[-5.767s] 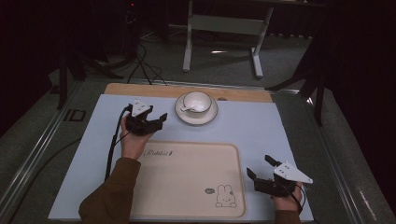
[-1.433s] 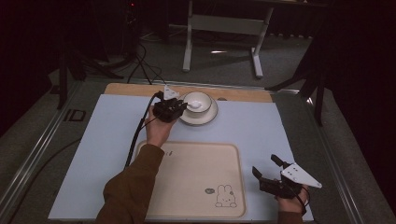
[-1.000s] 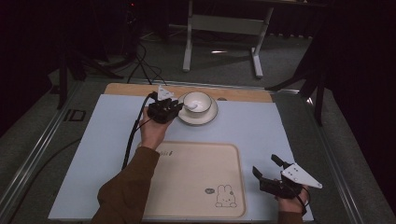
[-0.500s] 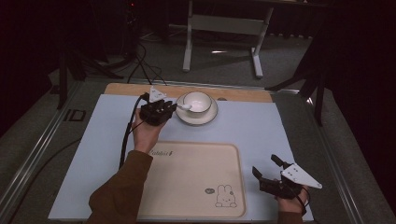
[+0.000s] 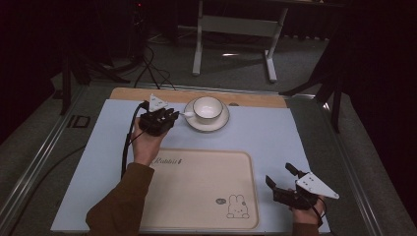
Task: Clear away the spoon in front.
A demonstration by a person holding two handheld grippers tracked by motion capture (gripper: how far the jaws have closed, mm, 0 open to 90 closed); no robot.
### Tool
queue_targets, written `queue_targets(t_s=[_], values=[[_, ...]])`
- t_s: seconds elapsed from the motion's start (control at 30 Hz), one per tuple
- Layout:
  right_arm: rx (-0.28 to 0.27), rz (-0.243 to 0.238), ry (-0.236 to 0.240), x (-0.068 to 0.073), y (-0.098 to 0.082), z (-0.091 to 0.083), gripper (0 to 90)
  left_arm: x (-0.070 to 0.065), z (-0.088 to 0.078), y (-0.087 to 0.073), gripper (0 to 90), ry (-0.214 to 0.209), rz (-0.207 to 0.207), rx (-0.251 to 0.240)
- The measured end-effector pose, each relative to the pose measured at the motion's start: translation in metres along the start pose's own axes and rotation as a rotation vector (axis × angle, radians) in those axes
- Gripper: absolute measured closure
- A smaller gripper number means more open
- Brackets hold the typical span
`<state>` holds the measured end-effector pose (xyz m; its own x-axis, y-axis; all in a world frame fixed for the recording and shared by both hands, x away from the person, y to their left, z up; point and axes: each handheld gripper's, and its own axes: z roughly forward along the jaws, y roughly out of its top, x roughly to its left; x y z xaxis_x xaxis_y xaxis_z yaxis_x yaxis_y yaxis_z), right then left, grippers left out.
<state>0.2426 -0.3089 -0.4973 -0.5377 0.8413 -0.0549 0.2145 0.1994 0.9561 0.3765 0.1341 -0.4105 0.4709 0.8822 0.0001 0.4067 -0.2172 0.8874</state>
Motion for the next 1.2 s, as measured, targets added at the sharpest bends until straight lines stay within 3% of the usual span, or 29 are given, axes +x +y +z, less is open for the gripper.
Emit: queue_targets(t_s=[0.83,1.2], values=[[0.004,-0.005,0.001,0.0,0.0,0.001,13.9,0.01,-0.031,-0.019,74.5,0.094,-0.014,-0.016],[0.003,-0.004,0.0,0.0,0.0,0.001,13.9,0.012,-0.042,-0.034,74.6,0.125,-0.057,-0.032]])
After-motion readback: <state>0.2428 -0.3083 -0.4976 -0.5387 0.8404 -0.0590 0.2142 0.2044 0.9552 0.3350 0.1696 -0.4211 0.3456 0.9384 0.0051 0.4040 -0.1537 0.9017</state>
